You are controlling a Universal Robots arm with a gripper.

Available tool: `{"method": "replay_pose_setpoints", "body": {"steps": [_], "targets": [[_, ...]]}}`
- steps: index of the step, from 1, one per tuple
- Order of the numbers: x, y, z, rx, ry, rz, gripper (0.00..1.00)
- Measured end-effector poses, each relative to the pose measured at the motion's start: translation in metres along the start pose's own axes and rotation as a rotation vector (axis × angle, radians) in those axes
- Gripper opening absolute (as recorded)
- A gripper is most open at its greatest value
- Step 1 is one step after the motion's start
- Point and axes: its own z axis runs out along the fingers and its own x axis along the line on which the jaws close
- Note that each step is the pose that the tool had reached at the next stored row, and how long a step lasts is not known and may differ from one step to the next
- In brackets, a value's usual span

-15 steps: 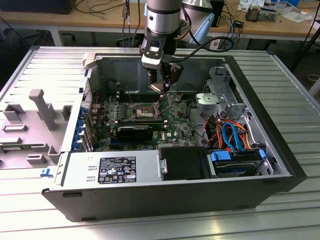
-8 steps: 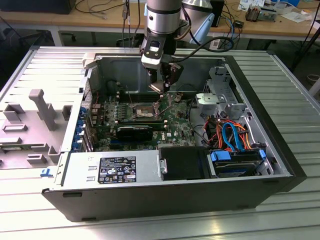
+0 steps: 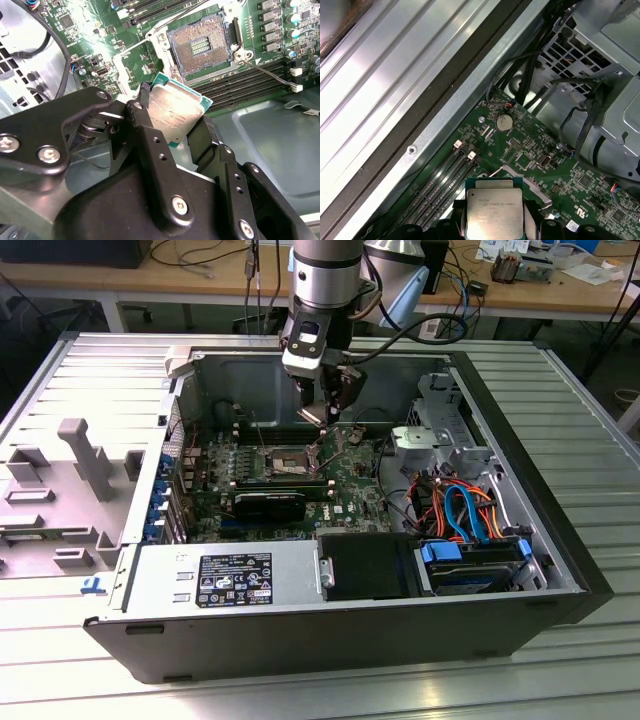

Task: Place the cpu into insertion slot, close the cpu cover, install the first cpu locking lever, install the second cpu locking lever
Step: 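Place the cpu into insertion slot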

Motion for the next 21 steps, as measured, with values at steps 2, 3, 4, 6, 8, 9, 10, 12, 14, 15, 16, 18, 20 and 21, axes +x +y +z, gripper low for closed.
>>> {"method": "replay_pose_setpoints", "body": {"steps": [2,3,4,6,8,9,10,12,14,15,16,18,20,21], "targets": [[0.0000,0.0000,0.0000,0.0002,-0.0003,0.001,0.54],[0.0000,0.0000,0.0000,0.0004,-0.0005,0.002,0.54],[0.0000,0.0000,0.0000,0.0006,-0.0007,0.002,0.54],[0.0000,0.0000,0.0000,0.0010,-0.0012,0.004,0.54],[0.0000,0.0000,0.0000,0.0014,-0.0015,0.004,0.54],[0.0000,0.0000,0.0000,0.0017,-0.0020,0.005,0.54],[0.0000,0.0000,0.0000,0.0018,-0.0021,0.006,0.54],[0.0000,0.0000,0.0000,0.0022,-0.0025,0.006,0.54],[0.0000,0.0000,0.0000,0.0025,-0.0030,0.007,0.54],[0.0000,0.0000,0.0000,0.0027,-0.0031,0.007,0.54],[0.0000,0.0000,0.0000,0.0029,-0.0034,0.008,0.54],[0.0000,0.0000,0.0000,0.0034,-0.0039,0.009,0.54],[0.0000,0.0000,0.0000,0.0037,-0.0043,0.010,0.54],[0.0000,0.0000,0.0000,0.0039,-0.0046,0.010,0.54]]}}
